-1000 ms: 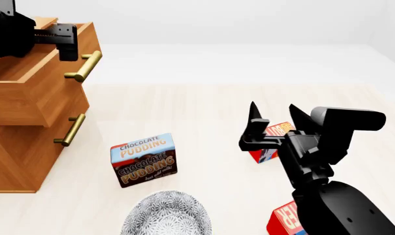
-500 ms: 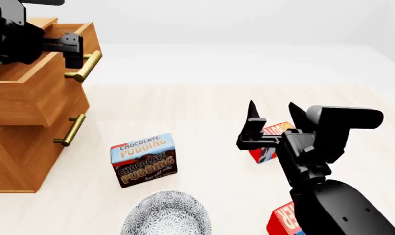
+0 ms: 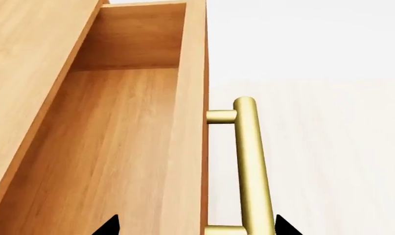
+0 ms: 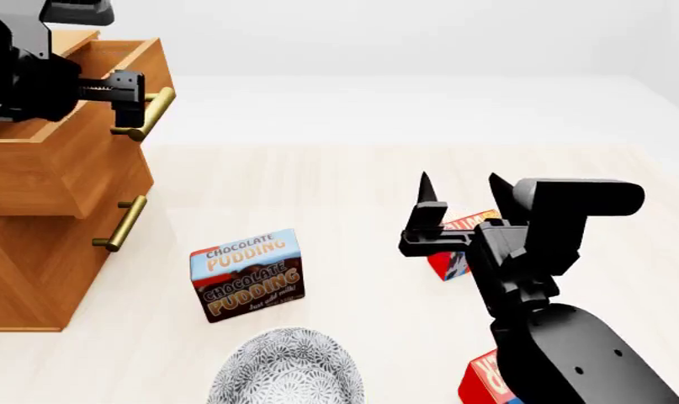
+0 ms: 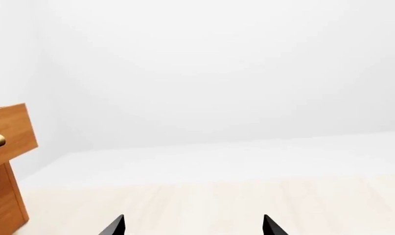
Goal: Put the butter at the front in the top drawer of the cabinet and close it.
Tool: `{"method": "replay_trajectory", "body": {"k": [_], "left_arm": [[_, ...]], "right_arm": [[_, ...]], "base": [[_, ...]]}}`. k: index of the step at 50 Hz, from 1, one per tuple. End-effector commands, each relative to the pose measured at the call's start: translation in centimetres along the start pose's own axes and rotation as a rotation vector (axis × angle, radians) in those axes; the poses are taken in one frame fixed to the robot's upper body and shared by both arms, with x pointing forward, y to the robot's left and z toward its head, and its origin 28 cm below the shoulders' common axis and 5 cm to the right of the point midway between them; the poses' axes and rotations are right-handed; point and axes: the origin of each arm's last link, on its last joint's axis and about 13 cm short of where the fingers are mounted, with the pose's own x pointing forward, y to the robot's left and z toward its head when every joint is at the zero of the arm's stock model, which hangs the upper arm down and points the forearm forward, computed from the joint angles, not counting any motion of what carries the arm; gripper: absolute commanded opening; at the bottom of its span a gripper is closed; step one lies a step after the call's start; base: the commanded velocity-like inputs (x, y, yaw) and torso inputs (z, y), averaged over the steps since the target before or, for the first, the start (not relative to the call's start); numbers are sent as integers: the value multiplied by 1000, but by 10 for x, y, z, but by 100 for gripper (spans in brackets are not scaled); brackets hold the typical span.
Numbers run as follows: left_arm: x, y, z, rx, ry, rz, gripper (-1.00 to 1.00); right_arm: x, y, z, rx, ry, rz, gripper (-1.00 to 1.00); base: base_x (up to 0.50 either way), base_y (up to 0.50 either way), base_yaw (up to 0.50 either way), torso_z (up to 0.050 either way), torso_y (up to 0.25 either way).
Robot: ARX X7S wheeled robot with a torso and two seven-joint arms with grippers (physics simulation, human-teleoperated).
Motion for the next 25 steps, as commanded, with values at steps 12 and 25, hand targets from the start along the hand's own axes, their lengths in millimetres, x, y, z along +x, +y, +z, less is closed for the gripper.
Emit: {"method": "replay_trajectory", "body": {"k": [12,25], "left_arm": [[12,2,-11,-11,19,-9,100],[16,1,-14,-12,27,-32,100]], "right_arm": [[4,2,-1,-5,11,9,100],[6,3,-2,-2,11,8,100]], "base": [[0,0,0,0,0],[0,0,0,0,0]]}}
